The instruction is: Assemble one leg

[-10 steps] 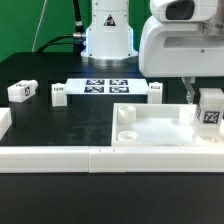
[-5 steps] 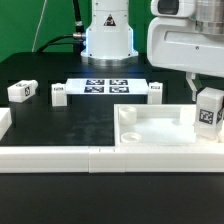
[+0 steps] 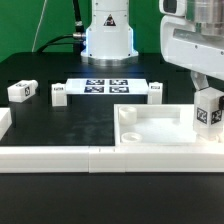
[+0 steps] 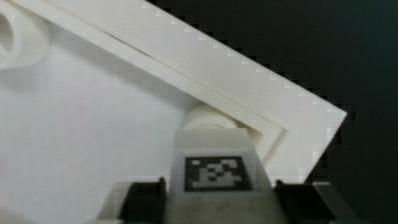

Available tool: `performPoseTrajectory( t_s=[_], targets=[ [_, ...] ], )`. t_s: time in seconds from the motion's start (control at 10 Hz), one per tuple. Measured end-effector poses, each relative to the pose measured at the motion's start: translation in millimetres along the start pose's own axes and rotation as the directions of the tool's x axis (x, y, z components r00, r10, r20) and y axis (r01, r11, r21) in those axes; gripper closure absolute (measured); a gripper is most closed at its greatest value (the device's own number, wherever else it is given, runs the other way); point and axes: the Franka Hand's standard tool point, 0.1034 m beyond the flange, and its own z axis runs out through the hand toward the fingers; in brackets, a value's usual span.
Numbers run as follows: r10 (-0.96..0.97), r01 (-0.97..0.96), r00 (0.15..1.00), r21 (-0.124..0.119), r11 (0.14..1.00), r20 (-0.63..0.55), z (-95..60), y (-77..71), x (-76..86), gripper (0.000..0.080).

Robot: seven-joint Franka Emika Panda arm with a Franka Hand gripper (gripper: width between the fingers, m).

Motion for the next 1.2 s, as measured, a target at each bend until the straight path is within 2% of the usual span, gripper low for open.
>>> performPoseTrajectory(
  t_s=[0.1, 0.2, 0.3, 0.5, 0.6, 0.8, 0.9, 1.2],
  targets=[
    [-0.039, 0.039, 0.999, 0.0, 0.999, 0.0, 0.4, 0.2, 0.1, 0.0401],
    [-0.059, 0.059, 0.998, -0.001, 0.998, 0.001, 0.9, 0.7, 1.0, 0.0261],
    [-0.102, 0.102, 0.995, -0.002, 0.995, 0.001, 1.4, 1.0, 1.3, 0.0185],
    [-0.359, 0.359, 0.933, -0.006, 0.933, 0.0, 2.5, 1.9, 2.6, 0.0157],
    [-0.411, 0.411, 0.912, -0.003, 0.912, -0.002, 2.3, 1.8, 4.9, 0.0152],
    [-0.63, 0.63, 0.776, -0.006, 0.776, -0.002, 2.8, 2.9, 7.1, 0.0151],
    [-0.687, 0.687, 0.727, -0.005, 0.727, -0.003, 2.1, 1.7, 7.1, 0.0151],
    [-0.871, 0.871, 0.491, -0.018, 0.491, -0.004, 1.1, 0.8, 7.2, 0.0151]
  ],
)
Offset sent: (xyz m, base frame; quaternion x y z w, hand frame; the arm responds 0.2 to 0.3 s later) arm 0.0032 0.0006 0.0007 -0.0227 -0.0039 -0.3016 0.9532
